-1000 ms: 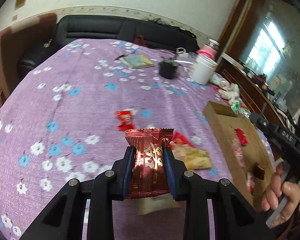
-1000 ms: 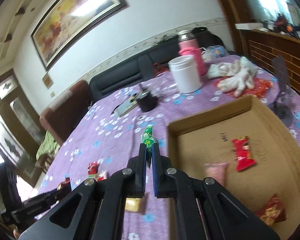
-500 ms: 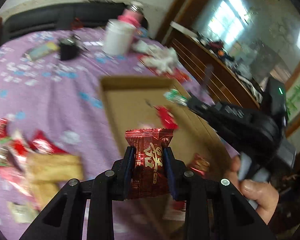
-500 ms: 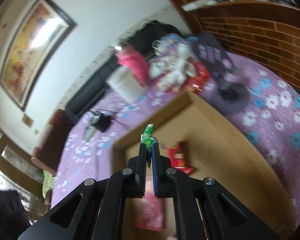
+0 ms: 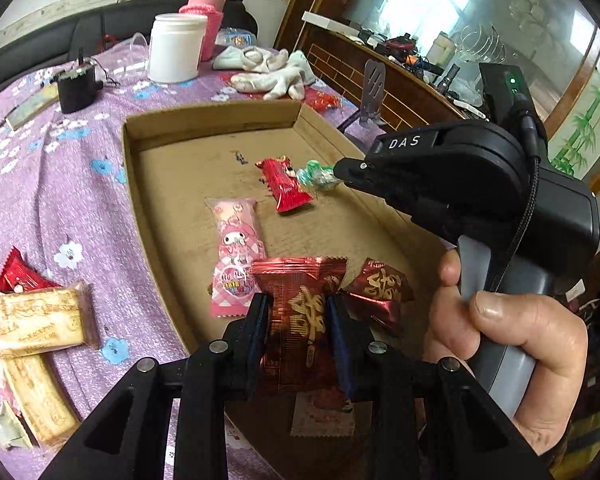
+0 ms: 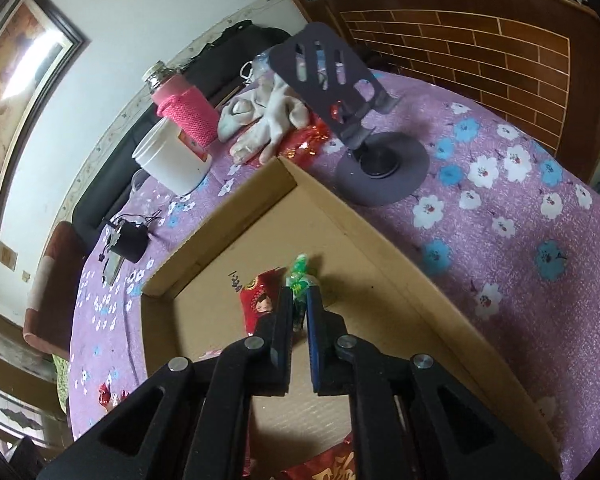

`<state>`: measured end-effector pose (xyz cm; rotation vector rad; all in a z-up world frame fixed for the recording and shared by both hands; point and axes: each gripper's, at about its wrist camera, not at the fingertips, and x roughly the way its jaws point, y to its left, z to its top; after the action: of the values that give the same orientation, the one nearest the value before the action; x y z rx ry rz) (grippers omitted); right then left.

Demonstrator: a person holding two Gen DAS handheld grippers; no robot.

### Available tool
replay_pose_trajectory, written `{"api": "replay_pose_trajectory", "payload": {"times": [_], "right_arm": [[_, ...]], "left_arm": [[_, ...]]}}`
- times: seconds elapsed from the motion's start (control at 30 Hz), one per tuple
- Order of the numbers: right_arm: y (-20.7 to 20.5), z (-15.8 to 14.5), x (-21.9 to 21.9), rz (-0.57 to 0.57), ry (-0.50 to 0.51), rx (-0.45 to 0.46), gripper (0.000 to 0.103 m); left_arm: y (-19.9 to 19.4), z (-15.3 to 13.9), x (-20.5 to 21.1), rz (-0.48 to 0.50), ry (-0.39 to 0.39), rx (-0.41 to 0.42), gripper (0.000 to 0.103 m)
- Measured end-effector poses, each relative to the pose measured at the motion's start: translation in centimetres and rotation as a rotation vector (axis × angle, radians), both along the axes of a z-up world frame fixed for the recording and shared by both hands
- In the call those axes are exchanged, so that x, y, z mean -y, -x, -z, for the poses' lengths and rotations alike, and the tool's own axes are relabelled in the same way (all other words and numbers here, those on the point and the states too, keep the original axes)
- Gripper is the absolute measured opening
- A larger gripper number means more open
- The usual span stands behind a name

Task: Organize snacks
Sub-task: 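Carry both snacks into the cardboard tray and open both grippers, then return both grippers to the snack pile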

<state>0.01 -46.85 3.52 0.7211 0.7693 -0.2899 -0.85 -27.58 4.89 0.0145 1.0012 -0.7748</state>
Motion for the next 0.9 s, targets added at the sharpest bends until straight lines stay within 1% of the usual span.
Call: {"api": "replay_pose_trajectory", "payload": {"times": [0.07,0.1,0.2,0.3,0.37,0.47,0.6,0.7,0.8,0.9], "right_arm": [[0.1,-0.3,0.0,0.003,0.005,0.007,0.011],[0.2,-0.6,0.0,0.007,0.014,0.014,0.014],[0.4,-1.2,-0.2,0.017,0.042,0.024,0.026],[0.8,-1.8,-0.3,0.028,0.060,0.049,0.026],[1.0,-2.3,-0.6,0.010,0.042,0.100,0.026],[1.1,-3.4,-2.1,-0.057,0.063,0.170,0.026],[0.8,-4.5,-4.9,-0.176,0.100,0.229,0.026],[0.2,-4.8,-7.7,-0.268,0.140,0.235,0.026],[-0.2,-4.9,-10.7,-0.375,0.171,0.240,0.026],[-0.4,-4.5,-13.5,-0.469,0.180,0.239,0.026]], "left_arm": [[0.0,-0.2,0.0,0.004,0.002,0.004,0.031],[0.0,-0.2,0.0,0.005,0.006,0.001,0.031],[0.0,-0.4,-0.3,0.001,0.010,-0.009,0.037],[0.2,-0.8,-0.6,-0.004,0.011,0.003,0.038],[0.2,-1.2,-1.1,-0.011,0.015,0.005,0.038],[0.3,-1.9,-2.2,-0.033,0.019,0.014,0.038],[0.4,-2.6,-4.6,-0.075,0.022,0.014,0.038],[0.7,-2.9,-7.3,-0.116,0.015,0.013,0.038],[1.2,-2.9,-11.0,-0.162,-0.007,0.025,0.038],[1.5,-2.2,-15.2,-0.226,-0.037,0.026,0.043]]}}
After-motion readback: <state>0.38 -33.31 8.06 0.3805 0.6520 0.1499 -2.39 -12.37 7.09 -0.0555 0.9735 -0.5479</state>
